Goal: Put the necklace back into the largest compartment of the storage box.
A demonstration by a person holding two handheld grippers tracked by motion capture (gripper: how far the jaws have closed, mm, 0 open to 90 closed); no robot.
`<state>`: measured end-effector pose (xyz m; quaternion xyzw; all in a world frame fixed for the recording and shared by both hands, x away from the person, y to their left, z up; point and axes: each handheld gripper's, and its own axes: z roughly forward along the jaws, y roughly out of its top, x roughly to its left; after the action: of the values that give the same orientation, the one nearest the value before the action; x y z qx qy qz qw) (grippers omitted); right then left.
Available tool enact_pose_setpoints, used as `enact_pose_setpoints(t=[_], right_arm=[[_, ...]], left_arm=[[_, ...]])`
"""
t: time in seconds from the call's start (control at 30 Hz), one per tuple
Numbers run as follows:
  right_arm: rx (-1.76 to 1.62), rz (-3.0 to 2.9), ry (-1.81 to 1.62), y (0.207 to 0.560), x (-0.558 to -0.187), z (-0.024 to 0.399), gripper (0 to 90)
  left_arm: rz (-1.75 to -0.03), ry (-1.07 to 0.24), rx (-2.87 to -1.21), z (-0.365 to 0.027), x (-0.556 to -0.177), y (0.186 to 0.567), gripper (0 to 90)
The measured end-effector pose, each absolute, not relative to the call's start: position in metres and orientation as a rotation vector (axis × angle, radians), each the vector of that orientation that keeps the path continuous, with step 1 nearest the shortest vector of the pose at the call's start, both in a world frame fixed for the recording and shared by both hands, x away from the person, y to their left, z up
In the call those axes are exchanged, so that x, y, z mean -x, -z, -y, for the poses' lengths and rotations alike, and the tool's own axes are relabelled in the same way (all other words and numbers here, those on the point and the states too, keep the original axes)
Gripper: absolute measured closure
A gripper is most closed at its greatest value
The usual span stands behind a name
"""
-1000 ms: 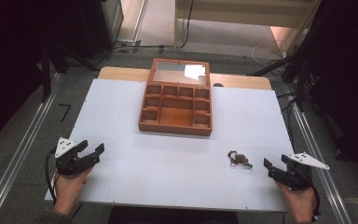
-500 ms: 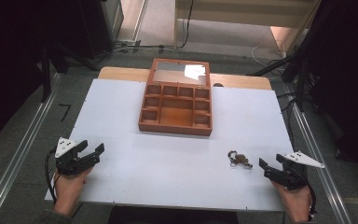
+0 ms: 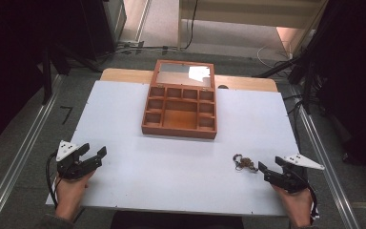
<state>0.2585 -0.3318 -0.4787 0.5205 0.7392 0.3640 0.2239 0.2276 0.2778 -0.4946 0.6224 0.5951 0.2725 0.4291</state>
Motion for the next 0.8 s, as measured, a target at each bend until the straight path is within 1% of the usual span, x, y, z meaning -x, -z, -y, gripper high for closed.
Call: enact_pose_setpoints(t=[0.8], right_arm=[[-1.361,-2.144,-0.979,0.489,-0.266,0.307,26.2]], left_arm=[[-1.486,-0.676,-1.554,-0.278,-0.228,0.495,31.4]])
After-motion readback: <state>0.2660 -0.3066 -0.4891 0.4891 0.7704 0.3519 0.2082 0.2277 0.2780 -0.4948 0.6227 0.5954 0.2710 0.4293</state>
